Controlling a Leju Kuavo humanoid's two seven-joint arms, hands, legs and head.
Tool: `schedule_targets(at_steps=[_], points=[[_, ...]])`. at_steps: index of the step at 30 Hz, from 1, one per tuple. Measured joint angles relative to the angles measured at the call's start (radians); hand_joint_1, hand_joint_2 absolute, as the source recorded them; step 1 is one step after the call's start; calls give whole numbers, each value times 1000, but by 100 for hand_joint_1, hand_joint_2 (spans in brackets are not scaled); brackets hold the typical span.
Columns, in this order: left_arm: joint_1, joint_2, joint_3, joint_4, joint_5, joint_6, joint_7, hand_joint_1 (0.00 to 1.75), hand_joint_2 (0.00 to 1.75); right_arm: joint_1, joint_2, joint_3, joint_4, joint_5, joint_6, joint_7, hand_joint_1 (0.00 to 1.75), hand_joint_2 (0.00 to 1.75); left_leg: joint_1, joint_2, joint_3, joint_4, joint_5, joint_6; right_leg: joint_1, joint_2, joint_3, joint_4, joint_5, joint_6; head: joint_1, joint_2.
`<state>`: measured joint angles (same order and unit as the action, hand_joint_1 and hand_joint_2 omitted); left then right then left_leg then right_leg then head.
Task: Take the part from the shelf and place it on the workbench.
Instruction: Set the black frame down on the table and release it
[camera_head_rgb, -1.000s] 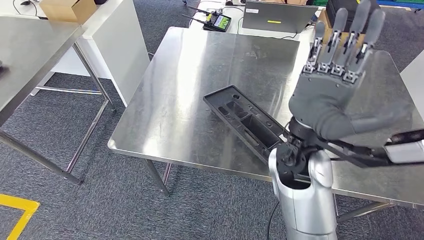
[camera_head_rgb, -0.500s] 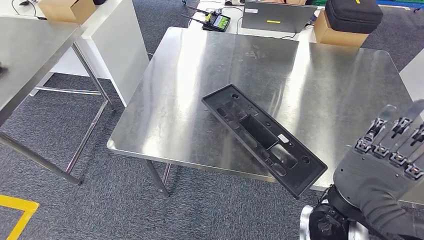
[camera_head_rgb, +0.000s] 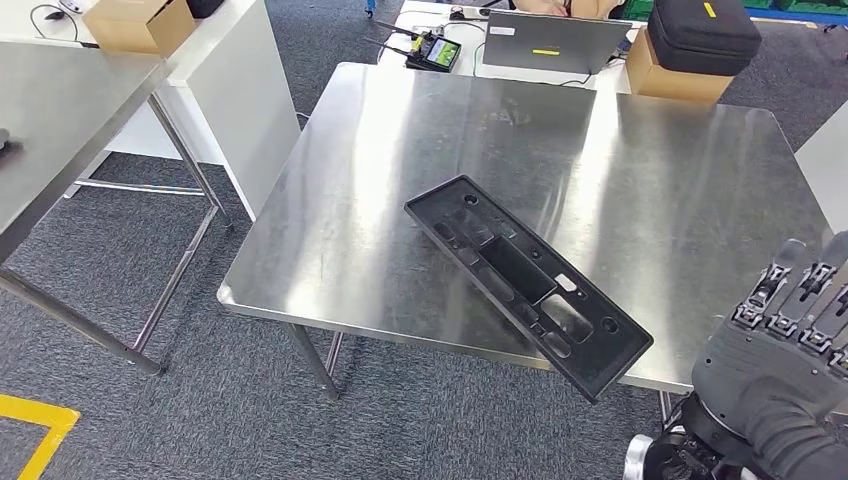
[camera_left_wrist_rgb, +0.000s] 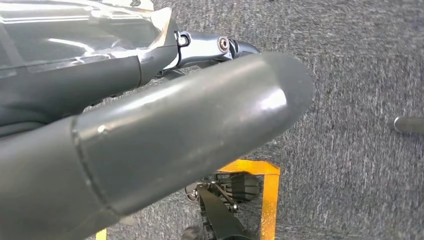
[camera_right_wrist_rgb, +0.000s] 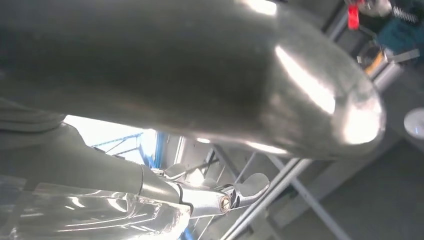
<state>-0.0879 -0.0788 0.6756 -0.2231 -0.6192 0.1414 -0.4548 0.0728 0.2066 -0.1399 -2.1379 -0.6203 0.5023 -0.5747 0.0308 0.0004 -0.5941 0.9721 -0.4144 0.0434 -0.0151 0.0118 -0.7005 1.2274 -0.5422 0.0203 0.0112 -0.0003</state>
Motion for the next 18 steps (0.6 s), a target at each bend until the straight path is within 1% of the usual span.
schedule_targets(at_steps=[1, 2, 3, 4, 5, 6, 7, 8, 9, 10, 11, 12, 13, 14, 15, 16, 17, 18], points=[[1, -1, 2, 0, 0, 0, 0, 0, 0, 0, 1, -9, 7, -6, -2, 6, 0, 0, 5, 1, -2, 1, 1, -5, -9, -1, 6, 0, 1, 13, 0, 0], [1, -1, 4, 0, 0, 0, 0, 0, 0, 0, 1, -17, 13, -11, -3, 11, 0, 0, 11, 1, -4, 3, 1, -13, -20, -4, 32, -38, 14, 30, 0, 0], [1, -2, 5, 0, -1, 0, -1, 0, 0, 0, 1, -24, 19, -16, -5, 16, 0, 0, 18, 0, -6, 8, -1, -24, -32, -7, 73, -104, 33, 49, 1, 0], [2, 0, 6, -1, -1, 0, -1, 0, 0, 0, 1, -30, 25, -19, -6, 19, 0, 0, 22, -1, -9, 14, -4, -36, -38, -10, 107, -160, 47, 65, 3, 0], [2, 0, 7, -1, -1, -1, -2, 0, 0, 1, 2, -35, 30, -21, -6, 22, 0, 0, 23, -1, -10, 23, -8, -49, -41, -11, 134, -203, 57, 69, 6, 0], [2, 1, 7, -2, -2, -2, -4, 0, 0, 1, 2, -39, 36, -22, -6, 23, 0, 0, 22, -2, -11, 28, -12, -59, -41, -11, 145, -219, 59, 64, 7, 0], [2, 1, 8, -3, -2, -2, -5, 0, 0, 2, 3, -43, 40, -23, -6, 24, 0, 0, 21, -3, -10, 29, -13, -66, -38, -10, 143, -213, 58, 52, 8, 0], [2, -1, 8, -3, -3, -4, -7, 0, 0, 3, 4, -47, 43, -23, -7, 24, 0, 0, 23, -3, -9, 29, -12, -70, -38, -8, 143, -212, 60, 39, 7, 0], [2, -1, 8, -3, -4, -5, -8, 0, 0, 4, 5, -51, 46, -22, -7, 24, 0, 0, 27, -3, -8, 29, -12, -72, -37, -8, 142, -209, 61, 29, 4, 0], [2, -2, 8, -3, -5, -8, -9, 0, 0, 4, 6, -54, 48, -21, -8, 23, 0, 0, 31, -2, -13, 40, -23, -71, -36, -7, 141, -208, 64, 21, 3, 0], [2, -2, 8, -2, -5, -10, -9, 0, 0, 5, 7, -57, 50, -19, -9, 23, 0, 0, 32, 0, -25, 70, -46, -69, -33, -7, 140, -208, 66, 14, 2, 0], [2, -3, 8, -2, -4, -13, -8, 0, 0, 6, 8, -60, 51, -18, -9, 22, 0, 0, 29, 1, -47, 123, -82, -65, -28, -7, 138, -209, 68, 7, 0, 0], [2, -3, 8, -2, -3, -16, -7, 0, 0, 7, 8, -62, 52, -17, -10, 21, 0, 0, 24, 1, -76, 194, -123, -60, -22, -8, 136, -209, 69, 2, -1, 0], [2, -3, 8, -2, -2, -17, -6, 0, 0, 8, 8, -64, 53, -15, -12, 20, 0, 0, 19, 1, -107, 266, -157, -54, -16, -8, 133, -208, 71, -3, -2, 0], [2, -3, 9, -2, -2, -19, -5, 0, 0, 10, 8, -66, 54, -13, -13, 19, 0, 0, 13, 1, -129, 318, -178, -47, -8, -8, 130, -208, 72, -7, -2, 0], [2, -3, 10, -2, -1, -21, -4, 0, 0, 11, 9, -69, 56, -12, -15, 18, 0, 0, 6, 1, -134, 336, -179, -37, -1, -8, 127, -208, 74, -10, -2, 0], [2, -3, 11, -2, -1, -23, -3, 0, 0, 12, 9, -72, 57, -11, -16, 17, 0, 0, -1, 1, -117, 313, -164, -24, 6, -8, 126, -208, 75, -13, -2, 0], [1, -3, 12, -2, -1, -25, -3, 0, 0, 12, 9, -74, 58, -10, -16, 17, 0, 0, -11, -1, -83, 256, -138, -7, 12, -7, 125, -208, 76, -15, -2, 0]])
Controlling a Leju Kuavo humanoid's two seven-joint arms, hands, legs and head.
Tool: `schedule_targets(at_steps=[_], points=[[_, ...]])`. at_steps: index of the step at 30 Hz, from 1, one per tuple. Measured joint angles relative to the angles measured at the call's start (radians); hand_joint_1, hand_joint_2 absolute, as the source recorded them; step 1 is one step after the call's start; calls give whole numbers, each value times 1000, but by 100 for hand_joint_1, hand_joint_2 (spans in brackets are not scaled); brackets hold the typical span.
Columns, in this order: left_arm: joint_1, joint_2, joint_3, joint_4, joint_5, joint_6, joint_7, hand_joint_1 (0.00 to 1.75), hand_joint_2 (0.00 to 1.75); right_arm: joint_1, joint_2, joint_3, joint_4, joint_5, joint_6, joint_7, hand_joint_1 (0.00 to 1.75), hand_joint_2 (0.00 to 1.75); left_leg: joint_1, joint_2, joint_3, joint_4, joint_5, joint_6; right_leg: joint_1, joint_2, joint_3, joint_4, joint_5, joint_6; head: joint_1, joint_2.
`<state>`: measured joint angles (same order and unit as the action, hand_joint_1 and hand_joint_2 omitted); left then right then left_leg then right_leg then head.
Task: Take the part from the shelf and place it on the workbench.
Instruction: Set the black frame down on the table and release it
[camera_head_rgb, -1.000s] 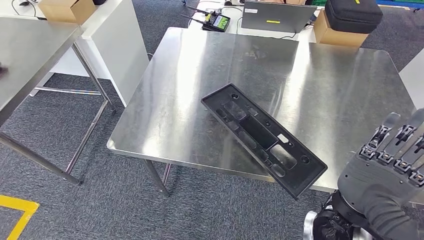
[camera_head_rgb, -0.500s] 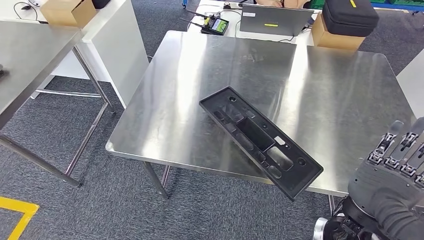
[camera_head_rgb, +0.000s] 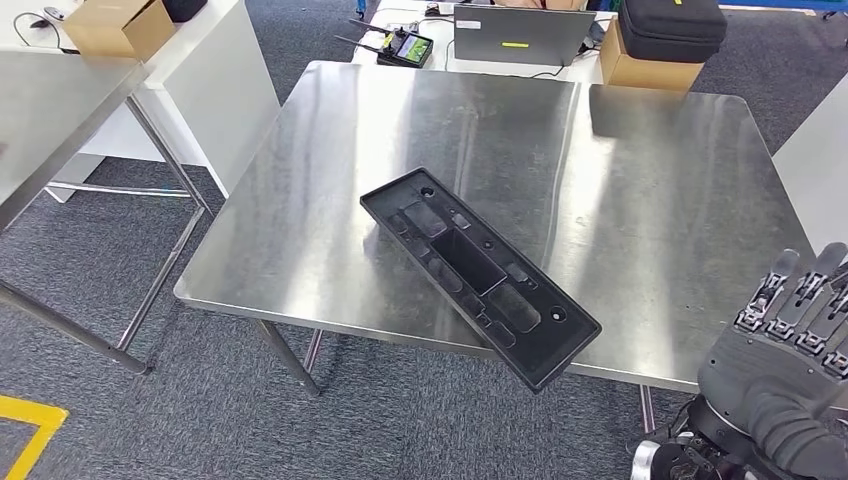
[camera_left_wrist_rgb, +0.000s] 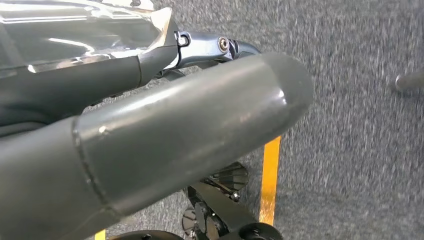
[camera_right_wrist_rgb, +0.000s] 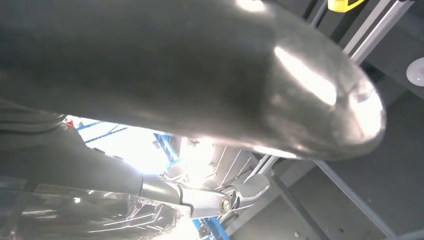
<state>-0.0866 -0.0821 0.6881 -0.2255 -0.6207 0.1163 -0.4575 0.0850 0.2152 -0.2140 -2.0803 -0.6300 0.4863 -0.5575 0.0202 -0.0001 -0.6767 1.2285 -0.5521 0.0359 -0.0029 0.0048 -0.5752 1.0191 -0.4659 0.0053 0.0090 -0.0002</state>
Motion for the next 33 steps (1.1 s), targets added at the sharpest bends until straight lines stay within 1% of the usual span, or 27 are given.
schedule_targets(at_steps=[1, 2, 3, 4, 6, 8, 9, 11, 12, 13, 14, 15, 16, 17, 18, 19, 20, 22, 23, 24, 25, 27, 28, 29, 30, 32, 33], points=[[-1, 1, 1, 0, 0, -1, 0, 0, 0, 0, 0, -1, 0, 1, 0, 0, 0, 0, -11, -1, 41, -71, 24, 19, 4, 1, 0, 0, 1, -1, 0, 0], [-2, 2, 1, -1, 0, -1, 1, 0, 0, 0, 0, -2, 1, 2, 0, 0, 0, 0, -19, 0, 76, -131, 42, 33, 9, 1, 0, 0, 1, -1, 1, 0], [-3, 3, 2, -1, 0, -1, 2, 0, 0, 0, 0, -3, 1, 3, 0, -1, 0, 0, -27, 3, 98, -170, 51, 41, 12, 1, -1, 0, 1, -1, 1, 0], [-3, 4, 3, -2, 0, -1, 2, 0, 0, 1, 0, -4, 2, 4, 0, -1, 0, 0, -32, 5, 107, -187, 54, 44, 13, 0, -1, 0, 2, 0, 1, 0], [-3, 3, 6, -2, 0, 0, 3, 0, 0, 1, 0, -6, 5, 6, 0, -1, 0, 0, -32, 8, 108, -197, 63, 39, 15, -3, -3, 1, 4, 5, 1, 0], [-3, 1, 11, -2, 1, -1, 3, 0, 0, 0, 0, -8, 7, 8, 0, -1, 0, 0, -25, 10, 111, -213, 77, 37, 16, -4, -18, 27, -14, 9, 3, 0], [-3, 0, 12, -2, 2, -1, 4, 0, 0, 0, 0, -8, 8, 8, 0, -1, 0, 0, -21, 11, 111, -219, 84, 37, 15, -4, -37, 68, -39, 9, 4, 0], [-2, -1, 15, -2, 3, -3, 4, 0, 0, 1, 0, -9, 12, 8, -1, -1, 0, 0, -21, 11, 103, -221, 90, 38, 6, -3, -90, 192, -101, 10, 7, 0], [-2, -1, 16, -2, 3, -4, 4, 0, 0, 1, 0, -10, 14, 8, -1, -1, 0, 0, -20, 11, 98, -221, 92, 37, 1, -3, -110, 246, -122, 15, 7, 0], [-1, -2, 18, -2, 3, -5, 4, 0, 0, 2, 0, -10, 16, 9, -2, -1, 0, 0, -20, 12, 95, -220, 95, 36, -4, -4, -115, 269, -129, 23, 7, 0], [0, -2, 19, -1, 4, -7, 4, 0, 0, 2, 0, -11, 18, 9, -2, -1, 0, 0, -19, 11, 92, -220, 97, 33, -9, -4, -100, 252, -120, 34, 7, 0], [0, -3, 19, -1, 5, -10, 4, 0, 0, 1, -1, -11, 19, 10, -2, -1, 0, 0, -18, 11, 91, -219, 98, 31, -14, -4, -65, 196, -98, 47, 7, 0], [0, -3, 20, -1, 7, -13, 3, 0, 0, 0, -1, -11, 21, 11, -2, -1, 0, 0, -17, 11, 90, -217, 99, 27, -20, -5, -21, 118, -75, 57, 7, 0], [0, -3, 20, -1, 9, -17, 3, 0, 0, -2, -1, -11, 23, 11, -2, -1, 0, 0, -18, 10, 90, -215, 100, 23, -21, -5, 16, 49, -54, 61, 7, 0], [0, -3, 21, -1, 11, -19, 3, 0, 0, -3, -1, -12, 24, 11, -2, 0, 0, 0, -20, 10, 88, -213, 101, 17, -21, -4, 42, 0, -40, 58, 6, 0], [0, -3, 22, -1, 12, -22, 2, 0, 0, -3, -1, -12, 25, 11, -2, 0, 0, 0, -21, 10, 87, -212, 103, 11, -19, -3, 51, -20, -35, 52, 6, 0], [1, -3, 23, -1, 13, -24, 1, 0, 0, -3, -1, -12, 27, 11, -2, 0, 0, 0, -21, 9, 86, -212, 106, 5, -16, -2, 51, -21, -31, 44, 5, 0], [2, -3, 27, -1, 16, -29, 0, 0, 0, -5, -2, -13, 29, 11, -3, 1, 0, 0, -16, 7, 80, -209, 106, -7, -20, -2, 48, -24, -21, 27, 5, 0], [3, -4, 28, -1, 17, -32, -1, 0, 0, -6, -2, -13, 29, 11, -3, 1, 0, 0, -14, 5, 72, -193, 90, -13, -23, -3, 45, -27, -14, 17, 3, 0], [3, -4, 28, -1, 17, -34, -1, 0, 0, -7, -2, -13, 30, 11, -3, 1, 0, 0, -11, 3, 57, -159, 60, -18, -27, -4, 41, -29, -9, 9, 1, 0], [3, -4, 30, -1, 18, -36, -2, 0, 0, -8, -2, -13, 31, 11, -4, 1, 0, 0, -8, 2, 37, -104, 19, -24, -27, -5, 37, -29, -4, 3, -1, 0], [4, -5, 34, -1, 18, -39, -4, 0, 0, -8, -2, -13, 33, 11, -7, 1, 0, 0, -4, 2, -6, 27, -55, -33, -25, -7, 27, -28, 3, -3, -3, 0], [4, -4, 36, -1, 18, -40, -4, 0, 0, -8, -2, -13, 34, 11, -8, 1, 0, 0, -2, 2, -14, 66, -70, -36, -24, -7, 22, -28, 7, -2, -3, 0], [4, -4, 38, -1, 19, -41, -4, 0, 0, -7, -2, -13, 36, 11, -9, 1, 0, 0, 0, 2, -4, 68, -66, -38, -24, -7, 18, -27, 10, 0, -3, 0], [4, -4, 40, -1, 19, -42, -4, 0, 0, -7, -2, -13, 37, 11, -10, 1, 0, 0, 3, 2, 27, 27, -45, -39, -25, -7, 15, -26, 13, 2, -3, 0], [3, -4, 41, -1, 20, -44, -6, 0, 0, -8, -2, -13, 37, 11, -13, 0, 0, 0, 7, -1, 120, -118, 7, -41, -25, -7, 11, -21, 17, 10, -4, 0], [2, -4, 42, -1, 20, -44, -6, 0, 0, -8, -2, -13, 38, 11, -14, 0, 0, 0, 7, -4, 153, -176, 23, -38, -22, -6, 9, -18, 20, 14, -3, 0]])
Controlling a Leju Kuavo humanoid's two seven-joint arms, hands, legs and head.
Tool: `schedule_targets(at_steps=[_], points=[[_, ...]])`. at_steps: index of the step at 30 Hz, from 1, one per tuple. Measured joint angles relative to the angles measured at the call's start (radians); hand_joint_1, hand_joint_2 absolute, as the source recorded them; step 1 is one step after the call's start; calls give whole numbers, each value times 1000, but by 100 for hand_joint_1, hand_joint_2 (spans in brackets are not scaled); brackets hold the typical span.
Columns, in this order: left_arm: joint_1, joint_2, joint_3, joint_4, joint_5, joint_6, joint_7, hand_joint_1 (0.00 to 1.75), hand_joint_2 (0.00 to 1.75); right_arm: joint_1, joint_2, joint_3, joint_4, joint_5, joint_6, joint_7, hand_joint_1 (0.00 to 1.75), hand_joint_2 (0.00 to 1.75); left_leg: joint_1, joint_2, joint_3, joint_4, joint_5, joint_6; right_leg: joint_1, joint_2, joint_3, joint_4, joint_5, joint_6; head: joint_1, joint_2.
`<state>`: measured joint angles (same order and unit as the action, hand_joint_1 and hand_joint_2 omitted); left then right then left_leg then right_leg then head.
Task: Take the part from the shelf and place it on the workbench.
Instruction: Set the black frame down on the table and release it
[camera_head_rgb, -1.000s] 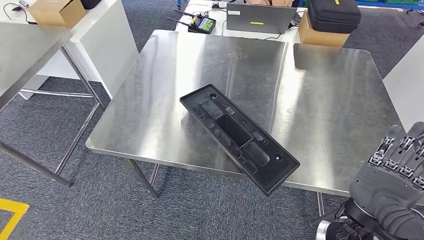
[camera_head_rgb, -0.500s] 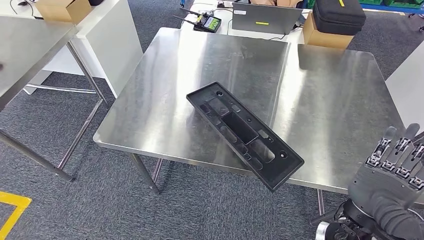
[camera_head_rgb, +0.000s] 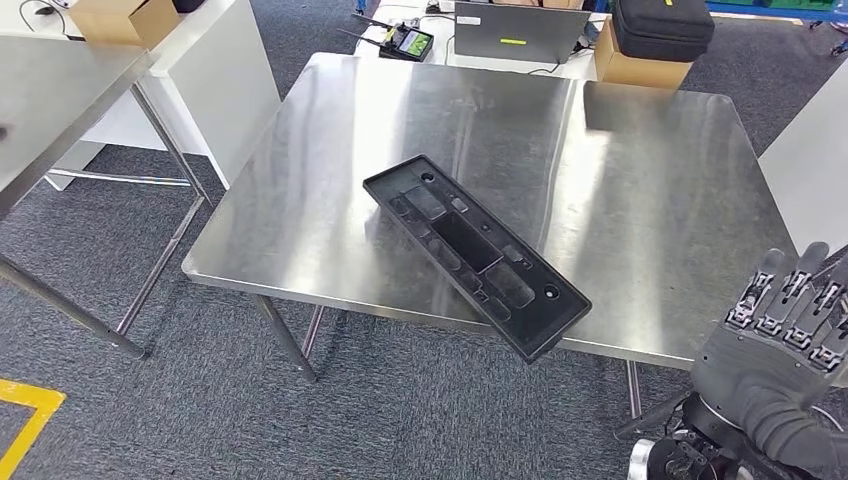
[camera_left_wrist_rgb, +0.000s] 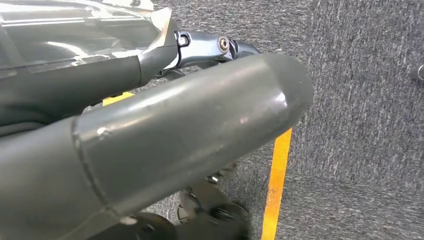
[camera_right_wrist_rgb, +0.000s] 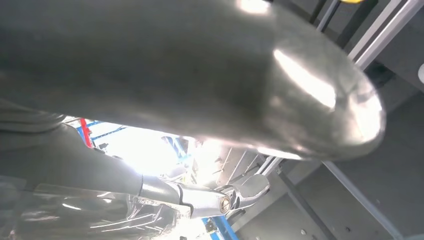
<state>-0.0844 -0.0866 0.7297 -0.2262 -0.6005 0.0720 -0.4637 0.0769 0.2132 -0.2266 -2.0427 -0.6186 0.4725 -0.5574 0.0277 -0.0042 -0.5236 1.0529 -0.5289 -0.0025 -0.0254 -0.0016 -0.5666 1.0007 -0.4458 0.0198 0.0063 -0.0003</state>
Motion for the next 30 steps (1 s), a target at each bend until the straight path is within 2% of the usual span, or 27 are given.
schedule_targets(at_steps=[1, 2, 4, 5, 6, 7, 9, 10, 11, 12, 13, 15, 16, 17, 18, 19, 20, 21, 22, 24, 25, 26, 27, 28, 30], points=[[0, 0, 0, 0, 0, -1, 0, 0, 0, -1, 0, 0, 0, 1, -1, 0, 0, 0, -2, -3, 15, -32, 7, 4, 3, 0, -3, 1, 4, 6, 2, 0], [0, 0, 1, 0, 0, -1, 0, 0, 0, -1, 0, 0, 0, 1, -2, 0, 0, 0, -6, -5, 15, -40, 8, 10, 6, 0, -5, 1, 9, 14, 3, 0], [1, 0, 1, 0, 0, -2, -1, 0, 0, -1, 0, 0, 1, 3, -3, 0, 0, 0, -13, -3, 3, -41, 25, 31, 5, 1, -14, 0, 17, 31, 6, 0], [0, -1, 1, 0, 0, -3, -1, 0, 0, -1, -1, 0, 1, 4, -3, -1, 0, 0, -15, -1, -5, -44, 35, 42, 5, 1, -25, 10, 7, 34, 6, 0], [0, -1, 1, 1, 0, -4, -1, 0, 0, -1, -2, 0, 2, 4, -4, -1, 0, 0, -16, 2, -15, -47, 46, 53, 4, 1, -42, 37, -17, 33, 8, 0], [-1, 0, 1, 1, 0, -4, -1, 0, 0, -2, -4, 0, 3, 5, -4, -1, 0, 0, -16, 4, -26, -48, 56, 61, 3, 1, -63, 86, -54, 26, 10, 0], [-1, 0, 1, 1, 0, -7, -2, 0, 0, -2, -7, 0, 6, 9, -5, -2, 0, 0, -22, 7, -51, -47, 73, 69, 3, 1, -106, 218, -130, 15, 14, 0], [-1, 0, 2, 1, 0, -7, -2, 0, 0, -1, -9, 0, 7, 10, -5, -2, 0, 0, -26, 8, -63, -47, 82, 70, 4, 1, -115, 268, -150, 16, 14, 0], [-1, 0, 2, 1, 0, -8, -2, 0, 0, -1, -11, 0, 9, 11, -5, -2, 0, 0, -29, 9, -75, -47, 91, 71, 6, 1, -106, 287, -153, 20, 14, 0], [-1, 0, 2, 1, 0, -9, -2, 0, 0, -1, -12, 0, 11, 12, -6, -3, 0, 0, -32, 9, -86, -46, 100, 71, 8, 1, -78, 267, -139, 26, 14, 0], [-1, 0, 2, 1, 0, -9, -2, 0, 0, -1, -14, 0, 12, 13, -6, -3, 0, 0, -34, 9, -95, -46, 108, 71, 11, 1, -33, 212, -117, 30, 14, 0], [-1, -2, 2, 1, -1, -10, -2, 0, 0, -4, -16, 1, 14, 13, -8, -3, 0, 0, -39, 8, -108, -45, 124, 65, 21, 1, 74, 56, -97, 23, 14, 0], [-1, -2, 2, 1, -1, -10, -2, 0, 0, -5, -17, 1, 15, 13, -8, -3, 0, 0, -40, 8, -111, -46, 132, 61, 27, 0, 106, 0, -95, 16, 13, 0], [-1, -3, 2, 1, -1, -9, -2, 0, 0, -6, -17, 2, 16, 13, -9, -3, 0, 0, -40, 9, -113, -46, 140, 56, 31, 0, 122, -32, -98, 7, 13, 0], [-1, -3, 2, 1, -1, -8, -1, 0, 0, -6, -17, 2, 18, 13, -10, -3, 0, 0, -40, 9, -114, -47, 148, 51, 35, 1, 121, -39, -93, 2, 12, 0], [-1, -3, 2, 1, -1, -8, -1, 0, 0, -6, -17, 2, 20, 13, -12, -3, 0, 0, -39, 9, -116, -47, 153, 46, 29, 0, 113, -40, -85, -5, 12, 0], [0, -2, 2, 1, -1, -7, 0, 0, 0, -7, -18, 3, 22, 14, -14, -3, 0, 0, -38, 7, -122, -40, 145, 41, 24, -1, 108, -41, -77, -13, 12, 0], [1, -2, 3, 2, -1, -6, 0, 0, 0, -8, -17, 4, 24, 14, -17, -3, 0, 0, -35, 4, -132, -20, 118, 35, 18, -3, 100, -43, -66, -24, 10, 0], [2, -1, 3, 2, -1, -6, 0, 0, 0, -9, -17, 6, 27, 15, -19, -2, 0, 0, -32, 2, -145, 19, 73, 28, 13, -5, 92, -44, -55, -34, 7, 0], [2, -1, 3, 3, -2, -6, 0, 0, 0, -11, -16, 7, 32, 17, -23, -1, 0, 0, -22, 1, -174, 140, -28, 15, 16, -7, 72, -42, -35, -43, 3, 0], [2, -1, 3, 3, -2, -6, 0, 0, 0, -11, -16, 7, 34, 18, -24, 0, 0, 0, -17, 1, -181, 196, -54, 9, 17, -7, 62, -41, -26, -42, 2, 0], [2, -1, 3, 3, -2, -7, 0, 0, 0, -12, -16, 7, 37, 18, -25, 1, 0, 0, -12, 1, -178, 228, -55, 3, 17, -8, 50, -38, -17, -39, 2, 0], [2, -1, 3, 3, -2, -8, 0, 0, 0, -12, -16, 8, 39, 19, -25, 1, 0, 0, -7, 1, -158, 227, -37, -2, 16, -8, 36, -33, -10, -35, 2, 0], [2, -1, 3, 3, -2, -8, -1, 0, 0, -13, -16, 8, 41, 19, -26, 2, 0, 0, -1, 2, -120, 189, -10, -6, 14, -8, 23, -25, -4, -31, 2, 0], [0, -1, 3, 3, -2, -8, -1, 0, 0, -16, -16, 8, 43, 19, -29, 3, 0, 0, 6, -1, -25, 56, 13, -12, 13, -8, -2, -6, 3, -22, 2, 0]])
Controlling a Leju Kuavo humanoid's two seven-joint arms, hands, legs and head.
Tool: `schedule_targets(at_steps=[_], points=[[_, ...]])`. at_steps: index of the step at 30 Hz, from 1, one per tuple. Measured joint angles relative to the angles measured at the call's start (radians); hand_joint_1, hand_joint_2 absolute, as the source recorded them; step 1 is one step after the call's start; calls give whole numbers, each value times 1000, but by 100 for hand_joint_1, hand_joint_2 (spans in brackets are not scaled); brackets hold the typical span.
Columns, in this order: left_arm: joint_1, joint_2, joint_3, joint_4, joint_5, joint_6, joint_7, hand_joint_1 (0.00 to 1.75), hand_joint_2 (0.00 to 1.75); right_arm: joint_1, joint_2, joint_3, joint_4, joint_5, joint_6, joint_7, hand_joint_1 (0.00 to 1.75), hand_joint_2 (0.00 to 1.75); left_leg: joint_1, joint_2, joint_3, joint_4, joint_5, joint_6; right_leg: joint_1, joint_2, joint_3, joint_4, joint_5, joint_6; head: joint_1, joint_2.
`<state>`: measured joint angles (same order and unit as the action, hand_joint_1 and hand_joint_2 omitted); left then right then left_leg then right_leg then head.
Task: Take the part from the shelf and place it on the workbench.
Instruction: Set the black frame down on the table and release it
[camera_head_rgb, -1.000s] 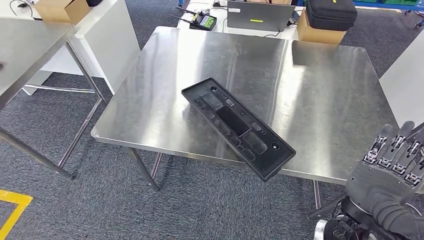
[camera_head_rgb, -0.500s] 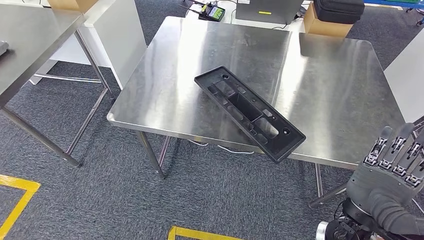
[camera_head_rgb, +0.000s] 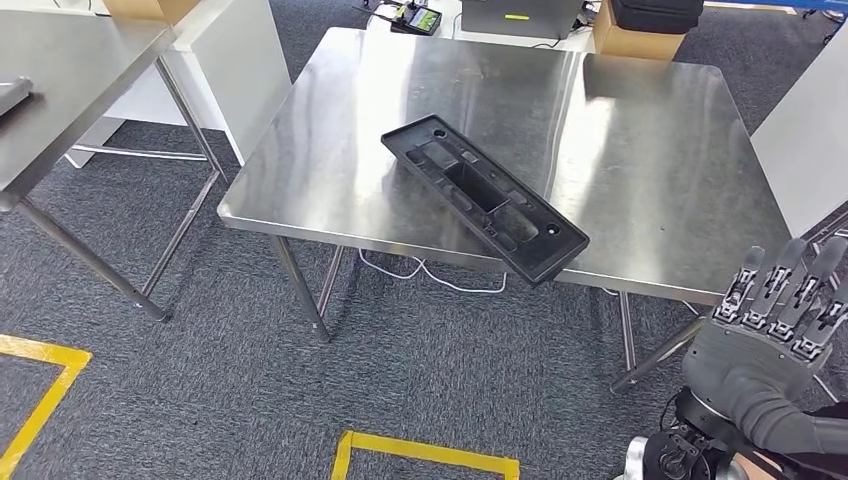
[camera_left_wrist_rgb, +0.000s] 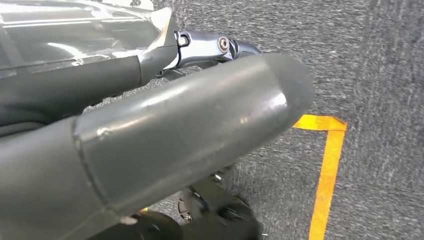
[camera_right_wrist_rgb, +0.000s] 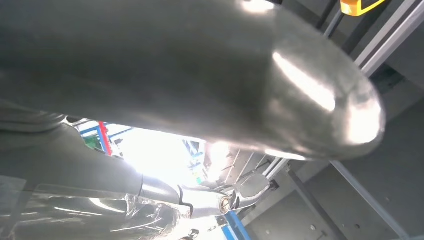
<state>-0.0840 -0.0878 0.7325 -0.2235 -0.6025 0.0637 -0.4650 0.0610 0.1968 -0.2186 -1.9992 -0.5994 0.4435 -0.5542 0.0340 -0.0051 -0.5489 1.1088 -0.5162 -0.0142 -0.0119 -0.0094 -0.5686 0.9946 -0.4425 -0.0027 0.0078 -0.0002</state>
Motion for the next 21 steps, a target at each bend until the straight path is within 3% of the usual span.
schedule_targets(at_steps=[2, 5, 7, 9, 10, 11, 12, 13, 15, 17, 19, 20, 21], points=[[-1, 0, 0, 0, -1, 0, -1, 0, 0, -4, 0, 1, 1, 0, -3, 2, 0, 0, -3, -3, 45, -81, -9, 4, 3, 0, -16, 11, 10, 14, 2, 0], [0, 0, 4, 1, -3, 0, -1, 0, 0, -7, -1, 4, 5, 0, -10, 4, 0, 0, -14, 0, 26, -94, 10, 33, 5, 2, -32, 14, 24, 42, 4, 0], [-1, -1, 8, 1, -4, 0, -1, 0, 0, -7, -2, 5, 9, 0, -12, 5, 0, 0, -15, 5, 3, -103, 37, 57, 5, 5, -62, 61, -24, 39, 7, 0], [0, -1, 12, 2, -5, 1, -1, 0, 0, -7, -5, 6, 14, 1, -13, 5, 0, 0, -18, 8, -24, -104, 61, 68, 1, 6, -98, 174, -114, 27, 11, 0], [0, -1, 15, 2, -5, 2, -1, 0, 0, -7, -7, 7, 17, 2, -13, 5, 0, 0, -19, 9, -39, -103, 73, 68, 0, 6, -107, 234, -144, 28, 12, 0], [0, -1, 17, 2, -5, 2, -1, 0, 0, -7, -8, 7, 20, 3, -14, 5, 0, 0, -20, 10, -54, -103, 85, 68, -1, 6, -106, 276, -155, 34, 12, 0], [1, -1, 18, 2, -6, 3, -1, 0, 0, -7, -9, 8, 22, 4, -16, 4, 0, 0, -21, 11, -70, -102, 97, 66, -1, 6, -90, 288, -147, 44, 12, 0], [1, -1, 19, 2, -7, 3, -1, 0, 0, -7, -10, 9, 25, 6, -17, 3, 0, 0, -21, 11, -85, -101, 108, 64, -1, 6, -56, 262, -125, 56, 12, 0], [1, -2, 21, 2, -11, 4, -1, 0, 0, -8, -11, 12, 28, 8, -20, 2, 0, 0, -22, 11, -108, -100, 131, 55, -2, 6, 52, 124, -96, 67, 12, 0], [1, -2, 23, 2, -15, 4, -1, 0, 0, -8, -13, 17, 29, 9, -23, -1, 0, 0, -25, 10, -118, -101, 152, 44, 5, 9, 131, -1, -107, 55, 11, 0], [2, -2, 24, 2, -16, 5, -2, 0, 0, -8, -15, 20, 31, 9, -28, -3, 0, 0, -26, 9, -121, -105, 172, 34, 12, 11, 137, -33, -112, 38, 9, 0], [3, -1, 25, 2, -16, 5, -2, 0, 0, -8, -16, 21, 32, 9, -30, -3, 0, 0, -25, 8, -124, -103, 172, 30, 7, 9, 128, -31, -104, 30, 9, 0], [5, 0, 25, 2, -16, 6, -2, 0, 0, -9, -17, 23, 34, 8, -31, -3, 0, 0, -23, 6, -130, -91, 152, 25, 2, 7, 121, -29, -96, 18, 8, 0]])
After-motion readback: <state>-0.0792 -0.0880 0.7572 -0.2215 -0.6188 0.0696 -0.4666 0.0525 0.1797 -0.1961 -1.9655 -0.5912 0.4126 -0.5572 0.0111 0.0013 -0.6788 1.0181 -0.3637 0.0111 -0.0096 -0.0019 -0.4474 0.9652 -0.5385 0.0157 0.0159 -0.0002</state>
